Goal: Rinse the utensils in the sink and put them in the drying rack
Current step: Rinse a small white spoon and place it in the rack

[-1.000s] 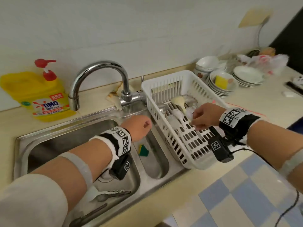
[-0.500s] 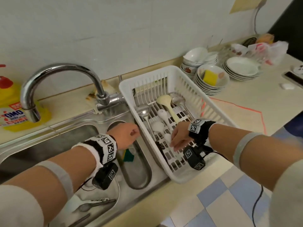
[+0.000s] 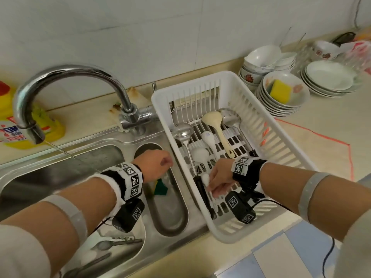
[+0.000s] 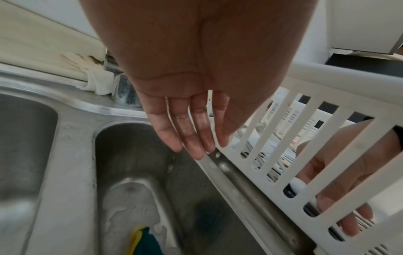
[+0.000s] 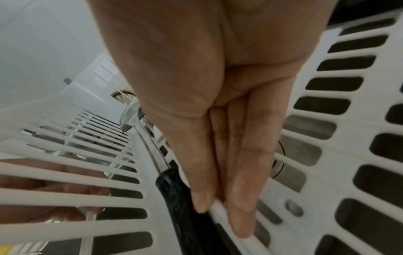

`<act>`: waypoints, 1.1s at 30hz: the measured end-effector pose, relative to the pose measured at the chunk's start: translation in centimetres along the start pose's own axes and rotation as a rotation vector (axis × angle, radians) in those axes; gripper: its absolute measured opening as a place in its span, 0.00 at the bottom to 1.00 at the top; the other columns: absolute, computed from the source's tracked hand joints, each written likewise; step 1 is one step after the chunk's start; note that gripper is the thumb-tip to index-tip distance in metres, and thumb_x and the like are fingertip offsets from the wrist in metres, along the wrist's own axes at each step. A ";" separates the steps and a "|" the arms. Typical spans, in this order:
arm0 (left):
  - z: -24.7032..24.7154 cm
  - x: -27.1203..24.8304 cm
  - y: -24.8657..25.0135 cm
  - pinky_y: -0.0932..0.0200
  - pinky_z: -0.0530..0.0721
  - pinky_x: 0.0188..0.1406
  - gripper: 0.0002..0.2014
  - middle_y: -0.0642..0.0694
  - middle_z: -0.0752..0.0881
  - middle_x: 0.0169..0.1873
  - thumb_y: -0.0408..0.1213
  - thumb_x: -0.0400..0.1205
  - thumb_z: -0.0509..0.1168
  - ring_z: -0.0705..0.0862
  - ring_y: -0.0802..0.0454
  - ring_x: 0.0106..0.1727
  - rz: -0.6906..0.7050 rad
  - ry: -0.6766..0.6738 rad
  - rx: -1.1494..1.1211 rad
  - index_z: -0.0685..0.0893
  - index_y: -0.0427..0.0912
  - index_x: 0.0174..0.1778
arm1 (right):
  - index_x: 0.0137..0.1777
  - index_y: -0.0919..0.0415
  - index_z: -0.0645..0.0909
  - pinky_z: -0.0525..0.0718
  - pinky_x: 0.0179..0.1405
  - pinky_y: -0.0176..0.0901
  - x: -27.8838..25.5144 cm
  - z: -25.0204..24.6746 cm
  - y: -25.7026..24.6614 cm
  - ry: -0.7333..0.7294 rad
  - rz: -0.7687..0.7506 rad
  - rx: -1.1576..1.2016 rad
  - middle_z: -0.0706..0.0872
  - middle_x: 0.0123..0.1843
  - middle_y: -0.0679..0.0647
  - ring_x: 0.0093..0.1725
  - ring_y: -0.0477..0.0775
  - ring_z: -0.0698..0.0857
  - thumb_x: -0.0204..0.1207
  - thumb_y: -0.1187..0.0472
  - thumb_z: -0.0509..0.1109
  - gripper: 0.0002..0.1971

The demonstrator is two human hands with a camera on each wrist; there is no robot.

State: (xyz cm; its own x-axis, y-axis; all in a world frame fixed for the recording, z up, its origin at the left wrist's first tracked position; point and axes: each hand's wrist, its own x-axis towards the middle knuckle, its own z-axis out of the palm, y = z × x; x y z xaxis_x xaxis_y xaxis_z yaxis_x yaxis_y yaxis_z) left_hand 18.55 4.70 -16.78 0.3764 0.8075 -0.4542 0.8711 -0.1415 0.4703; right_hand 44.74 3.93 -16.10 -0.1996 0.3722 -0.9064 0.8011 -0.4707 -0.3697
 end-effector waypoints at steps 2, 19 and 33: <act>-0.1 0.0 0.0 0.51 0.85 0.61 0.11 0.54 0.88 0.52 0.44 0.85 0.61 0.86 0.54 0.53 -0.005 -0.003 -0.002 0.87 0.53 0.59 | 0.54 0.68 0.90 0.91 0.52 0.41 0.2 -0.1 0.1 -0.015 -0.011 -0.015 0.95 0.46 0.58 0.50 0.53 0.94 0.70 0.58 0.83 0.17; -1.3 -2.2 -0.9 0.58 0.82 0.58 0.09 0.54 0.88 0.52 0.43 0.86 0.62 0.85 0.55 0.53 0.048 0.076 -0.048 0.88 0.50 0.55 | 0.53 0.67 0.90 0.92 0.40 0.38 -1.2 0.1 -1.0 0.173 0.102 -0.151 0.94 0.40 0.58 0.35 0.48 0.92 0.72 0.60 0.82 0.13; -1.1 -3.7 -1.3 0.54 0.84 0.62 0.08 0.53 0.89 0.53 0.42 0.85 0.63 0.86 0.55 0.55 0.041 0.028 -0.073 0.87 0.54 0.54 | 0.47 0.63 0.92 0.90 0.58 0.57 0.3 1.8 -2.1 0.169 0.168 -0.480 0.95 0.42 0.57 0.50 0.58 0.94 0.63 0.50 0.82 0.18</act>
State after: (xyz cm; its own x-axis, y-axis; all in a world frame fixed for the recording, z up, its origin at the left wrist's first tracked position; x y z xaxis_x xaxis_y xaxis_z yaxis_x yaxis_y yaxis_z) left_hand 15.64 2.49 -14.91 0.4015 0.8178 -0.4124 0.8295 -0.1337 0.5423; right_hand 42.00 3.57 -15.93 0.0153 0.4658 -0.8848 0.9900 -0.1309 -0.0518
